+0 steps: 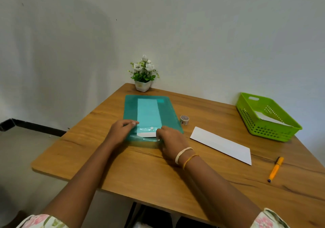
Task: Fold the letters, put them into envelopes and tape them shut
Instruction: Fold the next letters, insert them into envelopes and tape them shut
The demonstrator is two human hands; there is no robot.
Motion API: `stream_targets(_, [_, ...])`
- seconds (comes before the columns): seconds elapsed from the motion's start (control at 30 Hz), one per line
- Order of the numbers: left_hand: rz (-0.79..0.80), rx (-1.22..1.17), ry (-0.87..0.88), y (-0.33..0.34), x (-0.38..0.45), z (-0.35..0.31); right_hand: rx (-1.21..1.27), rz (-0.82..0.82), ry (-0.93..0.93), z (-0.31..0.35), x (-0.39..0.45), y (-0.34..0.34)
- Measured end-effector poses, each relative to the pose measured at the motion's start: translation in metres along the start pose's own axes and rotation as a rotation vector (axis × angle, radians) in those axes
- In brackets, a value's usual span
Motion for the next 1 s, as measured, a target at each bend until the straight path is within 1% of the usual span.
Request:
stream_targets(0.03, [0.060, 0.052, -0.009, 0.003, -0.001, 0.002, 0.008, -0.002, 0.008, 0.000, -0.006, 0.001])
stream_targets(0.1, [0.156, 0.309, 0.010, 0.009, -0.004, 0.005, 0.049, -0.005, 0.027, -0.001, -0.014, 0.001])
stream_targets(0.13, [0.185, 0.430, 0.032, 0.010, -0.005, 0.005, 0.076, -0.002, 0.040, -0.002, -0.016, 0.001])
stream_targets(0.17, [0.198, 0.490, 0.051, 0.011, -0.005, 0.005, 0.110, 0.003, 0.058, -0.003, -0.017, 0.001])
stream_targets(0.2, [0.200, 0.481, 0.058, 0.009, -0.004, 0.004, 0.149, 0.004, 0.084, -0.004, -0.018, 0.002])
stream_targets(0.27, [0.163, 0.352, 0.057, 0.006, -0.002, 0.005, 0.200, -0.005, 0.147, -0.005, -0.018, 0.003])
stream_targets(0.3, [0.119, 0.296, 0.061, 0.004, -0.001, 0.006, 0.192, -0.017, 0.172, -0.007, -0.016, 0.004])
stream_targets(0.37, [0.017, 0.258, 0.089, 0.001, -0.003, 0.006, 0.127, -0.038, 0.199, -0.006, -0.008, 0.005])
stream_targets(0.47, [-0.070, 0.237, 0.126, 0.001, -0.007, 0.005, 0.047, -0.045, 0.187, -0.002, 0.004, 0.006])
stream_targets(0.6, [-0.188, 0.166, 0.157, -0.005, -0.011, 0.001, -0.065, -0.006, 0.121, 0.005, 0.020, 0.009])
stream_targets(0.7, [-0.212, 0.143, 0.178, -0.007, -0.012, 0.001, -0.157, 0.015, 0.083, 0.012, 0.033, 0.015])
stream_targets(0.83, [-0.202, 0.136, 0.183, -0.007, -0.012, 0.000, -0.221, -0.007, 0.078, 0.019, 0.042, 0.017])
stream_targets(1.0, [-0.159, 0.196, 0.203, -0.003, -0.014, -0.002, -0.068, -0.223, 0.071, 0.023, 0.026, -0.002])
Point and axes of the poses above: each hand's wrist, its own x-axis towards the middle knuckle, its own y-axis out of the palm, z = x × y, the point moved 5 cm from there along x, towards the middle knuckle, and after that the axes turned 4 degrees about -y, right-handed, at the moved point
